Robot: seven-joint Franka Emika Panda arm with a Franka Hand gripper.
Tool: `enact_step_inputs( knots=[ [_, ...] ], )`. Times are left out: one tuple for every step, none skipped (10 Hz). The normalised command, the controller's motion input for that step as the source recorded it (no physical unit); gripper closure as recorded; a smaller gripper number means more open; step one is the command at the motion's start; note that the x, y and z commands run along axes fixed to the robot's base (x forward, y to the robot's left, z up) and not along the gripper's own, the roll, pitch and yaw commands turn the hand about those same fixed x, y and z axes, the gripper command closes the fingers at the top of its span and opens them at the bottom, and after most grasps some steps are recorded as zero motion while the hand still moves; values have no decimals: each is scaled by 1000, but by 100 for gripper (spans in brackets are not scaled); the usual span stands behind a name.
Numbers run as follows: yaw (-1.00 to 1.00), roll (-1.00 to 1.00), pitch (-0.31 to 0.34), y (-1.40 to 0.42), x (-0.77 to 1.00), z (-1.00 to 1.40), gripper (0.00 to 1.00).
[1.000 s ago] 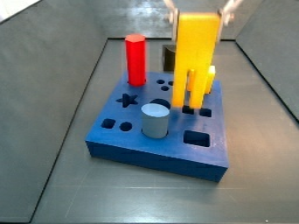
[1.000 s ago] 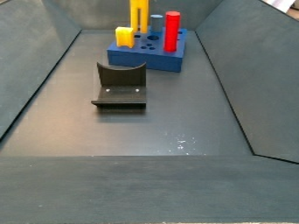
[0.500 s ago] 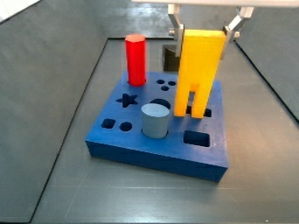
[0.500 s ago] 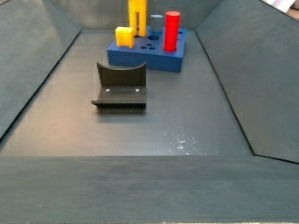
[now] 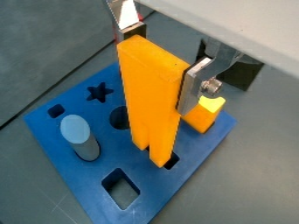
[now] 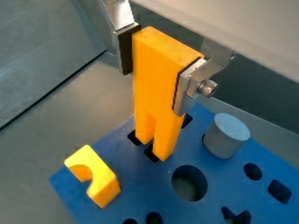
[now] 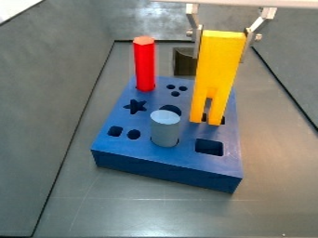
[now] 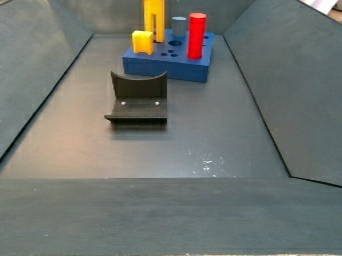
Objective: Pick up the double-square object. Move up. Rotate the double-square object. Place the double-square object on the fixture. Regrasp the double-square object. Move to above the board. Insert the double-square object.
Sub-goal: Insert the double-square object.
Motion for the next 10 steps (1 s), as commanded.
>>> enact_step_inputs(
  knots=[
    [-300, 11, 123, 106, 740, -280, 100],
    [-140, 76, 219, 160, 560, -157, 100],
    [0, 146, 214, 49, 566, -251, 100],
    [0, 167, 190, 0, 589, -374, 100],
    [0, 187, 100, -66, 569, -640, 100],
    [0, 201, 74, -120, 597, -771, 100],
    [0, 191, 97, -86, 560, -777, 100],
    [0, 106, 70, -17, 426, -500, 100],
    [-63, 0, 0, 40, 0, 0, 100],
    [0, 0, 0, 0, 0, 0, 100]
  ],
)
